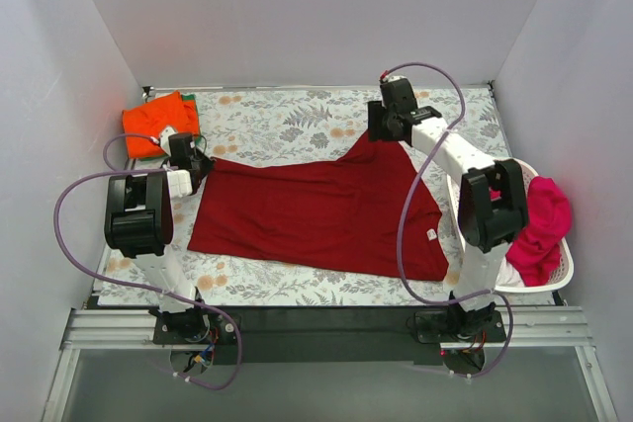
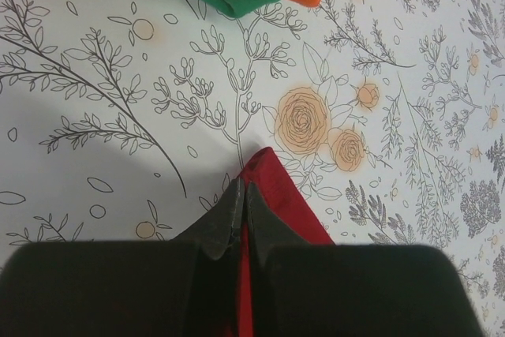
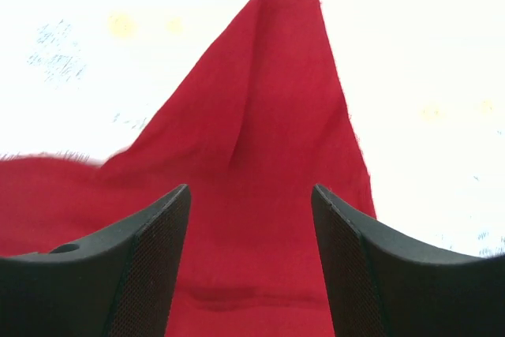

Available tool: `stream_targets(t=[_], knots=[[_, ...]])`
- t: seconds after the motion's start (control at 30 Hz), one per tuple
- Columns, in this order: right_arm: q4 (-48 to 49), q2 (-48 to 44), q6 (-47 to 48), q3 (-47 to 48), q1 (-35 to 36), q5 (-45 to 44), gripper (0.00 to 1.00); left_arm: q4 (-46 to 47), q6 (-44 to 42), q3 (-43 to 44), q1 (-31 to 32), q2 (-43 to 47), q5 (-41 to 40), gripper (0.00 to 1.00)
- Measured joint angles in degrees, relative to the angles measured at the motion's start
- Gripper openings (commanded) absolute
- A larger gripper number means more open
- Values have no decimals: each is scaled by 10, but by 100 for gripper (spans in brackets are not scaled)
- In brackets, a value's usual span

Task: Fold and stack the t-shirts
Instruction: Fold the tshirt

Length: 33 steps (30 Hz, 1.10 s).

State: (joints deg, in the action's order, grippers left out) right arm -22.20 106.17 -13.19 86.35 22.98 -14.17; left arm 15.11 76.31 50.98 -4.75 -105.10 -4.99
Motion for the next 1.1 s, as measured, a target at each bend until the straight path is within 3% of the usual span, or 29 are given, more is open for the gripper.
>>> stream_targets(t=[0.5,1.1], knots=[[-2,217,2,201,-80,107,54,-9,0,0,0,0,12,0],[13,321,2,292,-137,165,53,-18,-1,2,0,0,12,0]])
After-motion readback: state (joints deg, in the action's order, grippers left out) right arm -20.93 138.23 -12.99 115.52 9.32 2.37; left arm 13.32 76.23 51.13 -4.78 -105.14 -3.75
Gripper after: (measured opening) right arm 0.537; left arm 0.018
